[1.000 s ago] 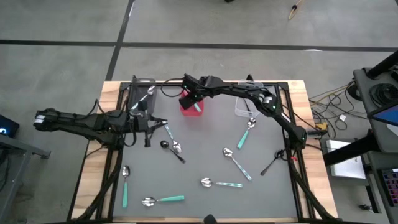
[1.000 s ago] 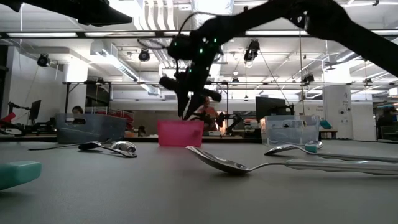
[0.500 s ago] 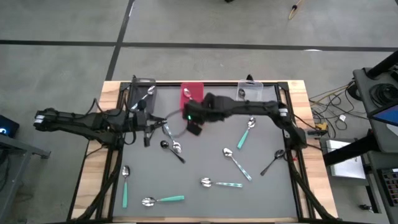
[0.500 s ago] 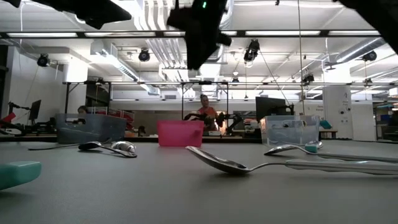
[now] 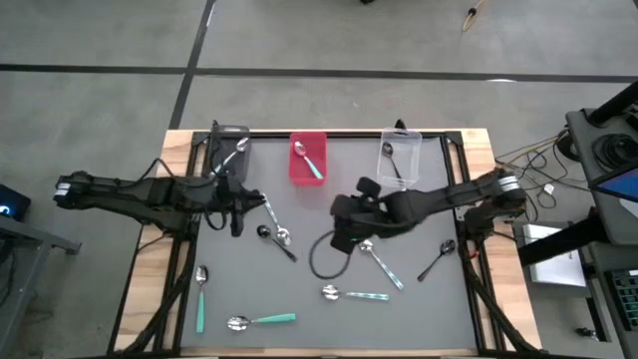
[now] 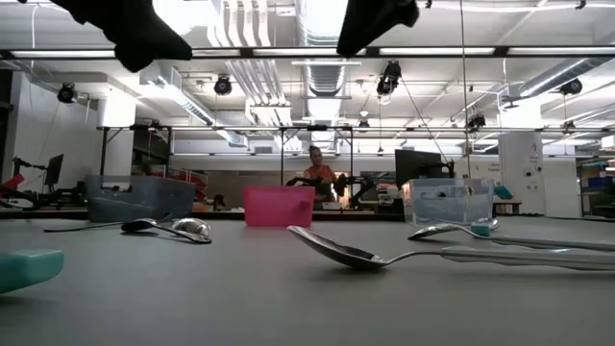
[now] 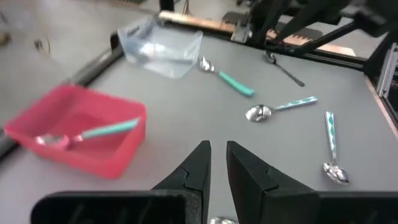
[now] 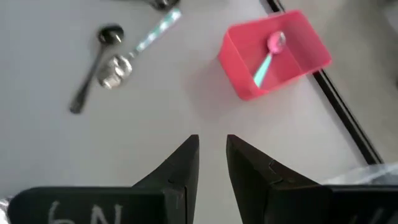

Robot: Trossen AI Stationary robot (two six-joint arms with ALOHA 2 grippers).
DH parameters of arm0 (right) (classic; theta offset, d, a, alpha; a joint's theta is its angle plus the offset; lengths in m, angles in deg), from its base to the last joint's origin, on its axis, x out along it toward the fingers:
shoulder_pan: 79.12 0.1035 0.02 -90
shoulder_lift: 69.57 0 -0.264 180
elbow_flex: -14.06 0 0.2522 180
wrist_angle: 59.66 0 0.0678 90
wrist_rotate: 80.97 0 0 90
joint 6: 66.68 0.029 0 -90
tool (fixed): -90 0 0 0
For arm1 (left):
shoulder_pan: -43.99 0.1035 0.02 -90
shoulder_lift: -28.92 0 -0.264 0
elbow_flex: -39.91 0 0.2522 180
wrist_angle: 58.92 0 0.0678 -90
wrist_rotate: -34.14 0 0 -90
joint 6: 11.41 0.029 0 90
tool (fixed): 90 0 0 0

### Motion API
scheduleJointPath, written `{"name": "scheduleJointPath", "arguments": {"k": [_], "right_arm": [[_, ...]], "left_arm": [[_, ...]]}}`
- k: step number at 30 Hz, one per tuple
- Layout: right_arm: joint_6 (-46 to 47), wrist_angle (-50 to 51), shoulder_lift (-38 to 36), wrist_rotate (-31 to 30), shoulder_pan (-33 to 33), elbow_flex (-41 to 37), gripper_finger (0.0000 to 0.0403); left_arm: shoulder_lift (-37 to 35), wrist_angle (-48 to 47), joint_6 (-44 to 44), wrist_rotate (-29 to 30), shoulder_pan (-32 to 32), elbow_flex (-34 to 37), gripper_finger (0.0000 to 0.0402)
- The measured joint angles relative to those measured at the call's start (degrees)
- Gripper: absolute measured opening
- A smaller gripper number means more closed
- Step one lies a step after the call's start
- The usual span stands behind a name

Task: Sort silverware by color (type)
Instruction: Put the black spoon into the transparent bin

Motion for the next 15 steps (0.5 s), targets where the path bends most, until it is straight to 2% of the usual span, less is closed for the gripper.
{"name": "scheduleJointPath", "arguments": {"k": [9,15], "right_arm": [[-8.3,-22.2,-13.8,-0.1,1.7,-21.8,0.0069],[-8.5,-34.0,-20.3,-0.1,1.7,-34.6,0.007]], "left_arm": [[5.1,-3.5,-12.9,0.0,0.0,0.0,0.0034],[9.1,-8.6,-20.5,-0.2,0.0,0.0,0.0034]]}}
